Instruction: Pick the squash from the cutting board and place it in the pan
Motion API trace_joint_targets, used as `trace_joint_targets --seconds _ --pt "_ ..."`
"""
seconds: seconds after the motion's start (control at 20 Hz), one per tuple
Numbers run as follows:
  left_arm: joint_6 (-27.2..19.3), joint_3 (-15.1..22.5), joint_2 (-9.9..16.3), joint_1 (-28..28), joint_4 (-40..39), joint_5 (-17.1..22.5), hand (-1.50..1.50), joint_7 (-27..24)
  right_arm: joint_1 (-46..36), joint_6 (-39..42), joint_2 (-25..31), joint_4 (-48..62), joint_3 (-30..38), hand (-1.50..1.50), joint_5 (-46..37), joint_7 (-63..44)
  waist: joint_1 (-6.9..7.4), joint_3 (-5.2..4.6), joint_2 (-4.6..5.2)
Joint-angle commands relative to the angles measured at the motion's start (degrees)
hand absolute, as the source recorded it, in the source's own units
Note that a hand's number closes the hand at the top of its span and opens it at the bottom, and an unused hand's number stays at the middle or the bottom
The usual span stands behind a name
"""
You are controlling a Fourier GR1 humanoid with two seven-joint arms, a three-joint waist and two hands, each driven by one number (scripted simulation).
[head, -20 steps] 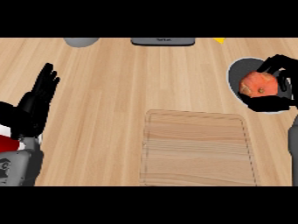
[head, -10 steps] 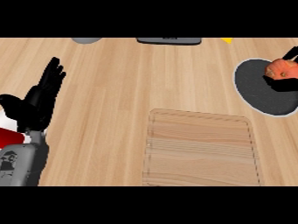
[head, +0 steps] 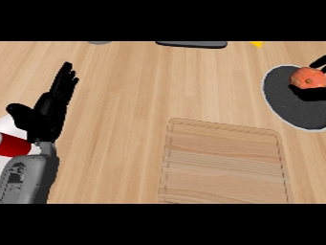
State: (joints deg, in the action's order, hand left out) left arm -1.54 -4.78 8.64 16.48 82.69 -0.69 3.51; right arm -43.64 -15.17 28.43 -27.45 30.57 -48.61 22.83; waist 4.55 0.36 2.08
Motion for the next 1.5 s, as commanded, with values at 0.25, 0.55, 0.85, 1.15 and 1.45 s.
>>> trace_joint_targets --seconds 0.25,0.55,0.85,1.15,1.45 --pt "-0.83 1.09 -0.84 1.76 0.82 -0.67 0.0 2.12 -1.8 13.82 1.39 13.58 2.83 -1.5 3.82 4.65 0.69 0.22 0.31" --pt "-1.84 1.22 -1.79 -0.61 1.69 -1.05 0.0 0.87 -1.89 12.71 3.25 13.74 7.47 -1.5 8.35 12.95 -0.25 0.16 -0.19" --pt "-0.47 -1.22 0.31 -2.37 1.1 0.34 0.0 -0.33 0.1 19.11 4.98 15.47 15.21 -1.5 17.02 19.49 -2.12 -0.04 -1.0" --pt "0.38 -3.15 2.84 -0.45 1.16 1.25 0.0 2.59 4.0 39.67 14.08 18.18 16.43 -1.5 19.77 23.51 -3.16 -0.06 -1.26" --pt "-0.61 -1.89 0.86 -3.52 2.32 0.33 0.0 0.9 10.17 47.72 16.96 15.73 14.64 -1.5 20.95 28.9 -3.76 -0.2 -1.76"
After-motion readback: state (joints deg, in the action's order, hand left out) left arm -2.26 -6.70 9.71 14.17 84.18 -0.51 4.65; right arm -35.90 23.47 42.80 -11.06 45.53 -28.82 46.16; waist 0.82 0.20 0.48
